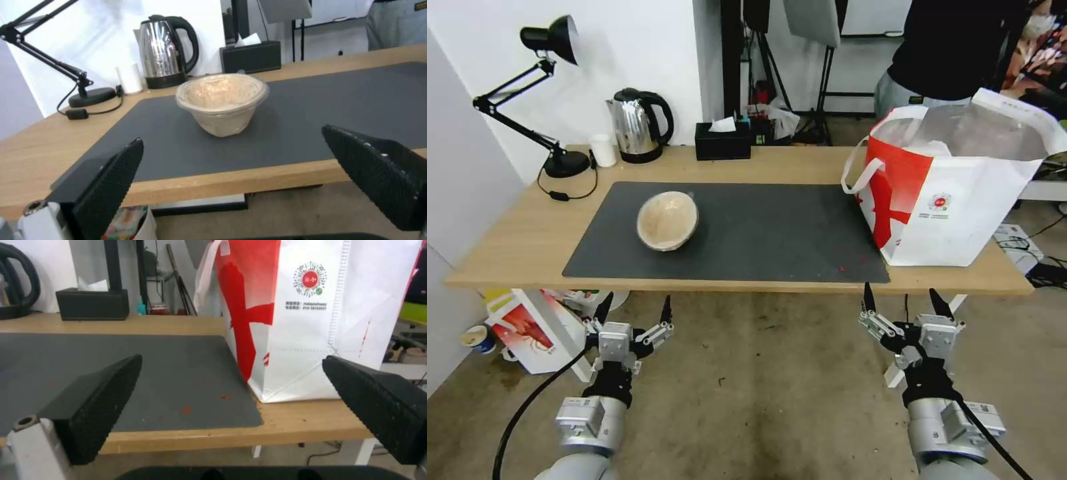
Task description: Pick up the trash from the table and place it into the takeout bag.
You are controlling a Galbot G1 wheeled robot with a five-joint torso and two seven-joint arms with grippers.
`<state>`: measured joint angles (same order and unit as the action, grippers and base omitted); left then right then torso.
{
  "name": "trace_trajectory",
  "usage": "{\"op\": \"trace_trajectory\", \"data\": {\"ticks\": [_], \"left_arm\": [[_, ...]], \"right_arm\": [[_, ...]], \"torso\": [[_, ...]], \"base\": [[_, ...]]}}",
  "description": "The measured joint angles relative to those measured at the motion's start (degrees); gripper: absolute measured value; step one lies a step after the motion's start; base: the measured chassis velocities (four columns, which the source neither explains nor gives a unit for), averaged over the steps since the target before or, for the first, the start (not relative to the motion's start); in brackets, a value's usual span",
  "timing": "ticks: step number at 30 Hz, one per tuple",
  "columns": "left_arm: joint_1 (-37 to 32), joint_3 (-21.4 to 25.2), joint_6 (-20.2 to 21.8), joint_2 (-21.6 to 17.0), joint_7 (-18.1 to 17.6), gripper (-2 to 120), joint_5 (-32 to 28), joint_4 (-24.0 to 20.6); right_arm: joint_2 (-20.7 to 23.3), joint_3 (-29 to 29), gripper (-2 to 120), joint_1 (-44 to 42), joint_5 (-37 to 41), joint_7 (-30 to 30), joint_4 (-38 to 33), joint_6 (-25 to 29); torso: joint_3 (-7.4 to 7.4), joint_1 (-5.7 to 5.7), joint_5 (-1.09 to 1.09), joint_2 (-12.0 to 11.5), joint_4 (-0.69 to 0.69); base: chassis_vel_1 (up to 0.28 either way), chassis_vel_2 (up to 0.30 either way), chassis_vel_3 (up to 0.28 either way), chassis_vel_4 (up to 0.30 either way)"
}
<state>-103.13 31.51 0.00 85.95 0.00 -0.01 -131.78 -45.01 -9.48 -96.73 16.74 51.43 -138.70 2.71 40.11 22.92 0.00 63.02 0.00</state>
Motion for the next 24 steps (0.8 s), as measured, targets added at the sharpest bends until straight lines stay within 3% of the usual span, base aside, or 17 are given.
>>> {"op": "trace_trajectory", "data": {"ticks": [24], "left_arm": [[0.00, 0.00, 0.00, 0.00, 0.00, 100, 0.00, 0.00]], "right_arm": [[0.48, -0.34, 100, -0.68, -1.54, 0.36, 0.79, -1.65]], "torso": [[0.00, 0.00, 0.00, 0.00, 0.00]], "base": [[0.000, 0.000, 0.000, 0.000]]}}
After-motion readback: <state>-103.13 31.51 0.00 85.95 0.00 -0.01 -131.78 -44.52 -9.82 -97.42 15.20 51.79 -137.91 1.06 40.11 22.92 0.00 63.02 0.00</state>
